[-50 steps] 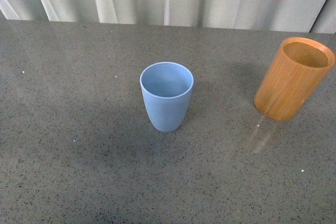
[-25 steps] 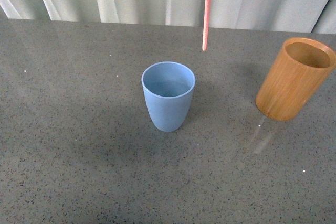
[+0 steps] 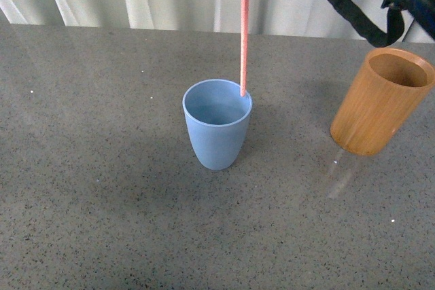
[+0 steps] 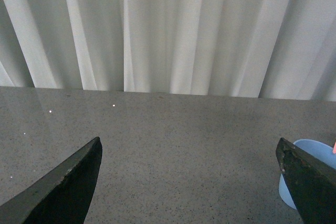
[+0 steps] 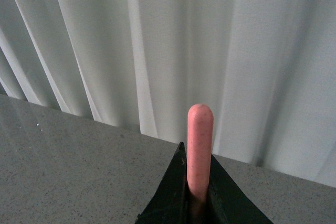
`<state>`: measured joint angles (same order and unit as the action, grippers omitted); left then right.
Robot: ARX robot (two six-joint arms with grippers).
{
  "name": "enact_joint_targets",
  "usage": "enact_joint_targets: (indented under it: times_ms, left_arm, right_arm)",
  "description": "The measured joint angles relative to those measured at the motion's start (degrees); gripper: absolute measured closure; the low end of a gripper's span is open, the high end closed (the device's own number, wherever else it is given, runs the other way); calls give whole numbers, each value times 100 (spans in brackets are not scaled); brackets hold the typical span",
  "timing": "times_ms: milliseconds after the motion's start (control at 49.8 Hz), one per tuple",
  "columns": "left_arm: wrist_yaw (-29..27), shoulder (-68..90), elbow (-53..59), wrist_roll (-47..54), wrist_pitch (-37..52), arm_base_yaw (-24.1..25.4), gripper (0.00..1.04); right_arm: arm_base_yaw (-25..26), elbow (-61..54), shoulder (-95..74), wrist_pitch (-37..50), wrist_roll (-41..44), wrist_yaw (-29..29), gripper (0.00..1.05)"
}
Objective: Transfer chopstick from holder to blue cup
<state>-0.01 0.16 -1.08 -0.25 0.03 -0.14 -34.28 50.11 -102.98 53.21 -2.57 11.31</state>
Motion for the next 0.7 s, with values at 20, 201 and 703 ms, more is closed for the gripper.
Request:
enact_joint_targets:
  times_ms: [20, 201, 703]
  left_arm:
    - [0, 0, 0, 0, 0, 0, 7]
    - [0, 0, 0, 0, 0, 0, 7]
    - [-2, 0, 0, 0, 0, 0, 7]
  right_arm:
    - [-9, 0, -28, 7, -17, 2, 103]
    - [-70, 0, -131, 22, -74, 20, 103]
    - [-111, -337, -282, 199, -151, 177, 95]
